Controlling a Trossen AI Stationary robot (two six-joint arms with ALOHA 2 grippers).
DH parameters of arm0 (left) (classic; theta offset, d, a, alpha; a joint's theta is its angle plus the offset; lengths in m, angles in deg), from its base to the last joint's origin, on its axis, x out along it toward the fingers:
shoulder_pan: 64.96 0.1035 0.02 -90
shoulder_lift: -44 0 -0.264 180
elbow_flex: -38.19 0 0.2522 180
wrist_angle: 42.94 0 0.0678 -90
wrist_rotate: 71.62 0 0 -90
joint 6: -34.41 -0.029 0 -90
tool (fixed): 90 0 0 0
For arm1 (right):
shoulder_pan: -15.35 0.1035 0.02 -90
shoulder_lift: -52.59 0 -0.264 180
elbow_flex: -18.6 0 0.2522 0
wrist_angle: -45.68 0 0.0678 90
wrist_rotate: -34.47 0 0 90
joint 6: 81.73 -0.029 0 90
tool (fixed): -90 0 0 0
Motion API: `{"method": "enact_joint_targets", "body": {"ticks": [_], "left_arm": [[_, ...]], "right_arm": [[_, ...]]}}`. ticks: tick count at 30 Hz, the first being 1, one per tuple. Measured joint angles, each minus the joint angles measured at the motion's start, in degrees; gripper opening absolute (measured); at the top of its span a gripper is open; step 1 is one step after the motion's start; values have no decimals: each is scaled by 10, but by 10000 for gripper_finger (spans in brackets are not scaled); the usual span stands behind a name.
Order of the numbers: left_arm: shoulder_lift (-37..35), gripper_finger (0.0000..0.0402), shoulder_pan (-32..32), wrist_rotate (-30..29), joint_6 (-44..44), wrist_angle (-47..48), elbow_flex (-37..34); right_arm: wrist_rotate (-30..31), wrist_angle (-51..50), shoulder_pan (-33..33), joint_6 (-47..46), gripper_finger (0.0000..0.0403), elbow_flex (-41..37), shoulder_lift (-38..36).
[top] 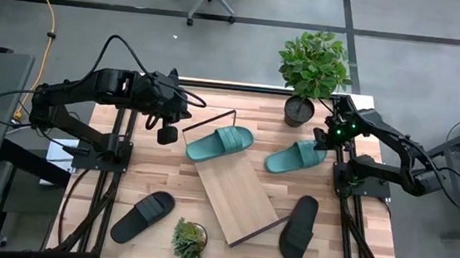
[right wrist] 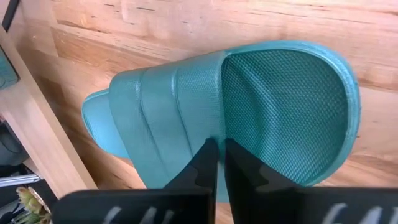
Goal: Pick and place slides into the shelf
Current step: Put the green slide on the shelf
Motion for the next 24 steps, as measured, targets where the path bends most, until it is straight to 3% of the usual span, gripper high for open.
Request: {"method": "enact_joint_targets", "body": {"ticks": [24], "left_arm": [[0,3,0,0,0,0,0]], "right_arm": [[-39,-30,0,21,0,0,-25]]}}
